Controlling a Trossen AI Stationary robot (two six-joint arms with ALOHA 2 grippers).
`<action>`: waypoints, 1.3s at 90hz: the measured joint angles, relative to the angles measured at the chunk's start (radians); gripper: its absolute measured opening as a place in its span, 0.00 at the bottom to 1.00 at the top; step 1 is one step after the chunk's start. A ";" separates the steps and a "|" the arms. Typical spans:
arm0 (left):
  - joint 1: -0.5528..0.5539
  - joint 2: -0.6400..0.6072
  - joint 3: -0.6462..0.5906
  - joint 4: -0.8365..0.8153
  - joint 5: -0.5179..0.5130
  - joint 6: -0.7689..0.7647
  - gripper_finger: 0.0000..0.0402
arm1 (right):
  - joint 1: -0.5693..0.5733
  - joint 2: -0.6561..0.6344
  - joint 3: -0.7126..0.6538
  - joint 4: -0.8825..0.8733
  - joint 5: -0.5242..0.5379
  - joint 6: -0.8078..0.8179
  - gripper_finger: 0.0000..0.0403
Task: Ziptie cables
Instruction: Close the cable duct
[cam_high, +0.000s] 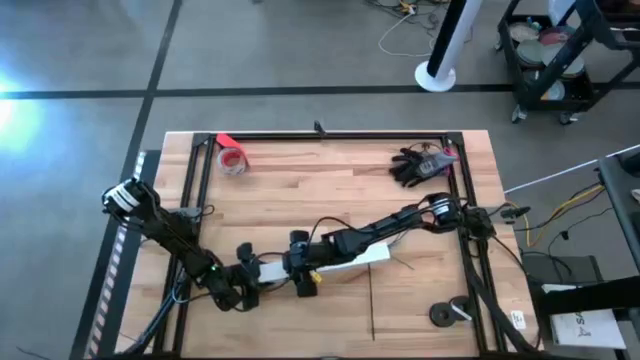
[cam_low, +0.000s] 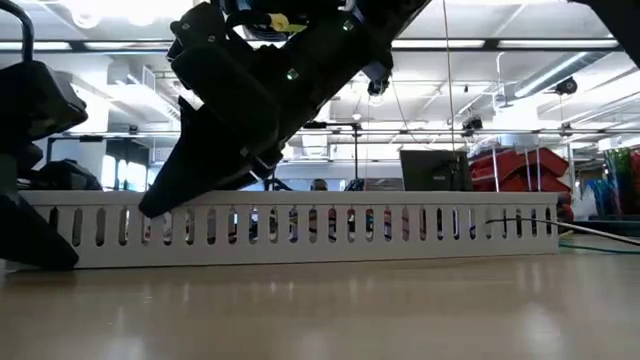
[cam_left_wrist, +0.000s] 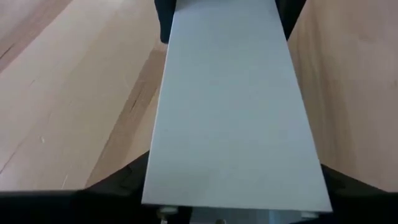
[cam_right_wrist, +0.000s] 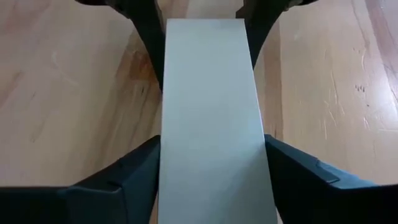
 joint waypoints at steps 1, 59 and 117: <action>0.000 0.000 0.000 0.000 0.000 0.000 0.56 | 0.000 0.001 0.000 0.001 0.000 0.000 0.60; 0.000 0.000 0.000 0.005 -0.002 0.001 0.56 | 0.002 0.012 0.000 0.033 -0.001 -0.001 0.57; -0.001 0.000 0.000 0.007 -0.015 0.001 0.55 | 0.002 0.008 0.000 0.032 0.002 -0.006 0.59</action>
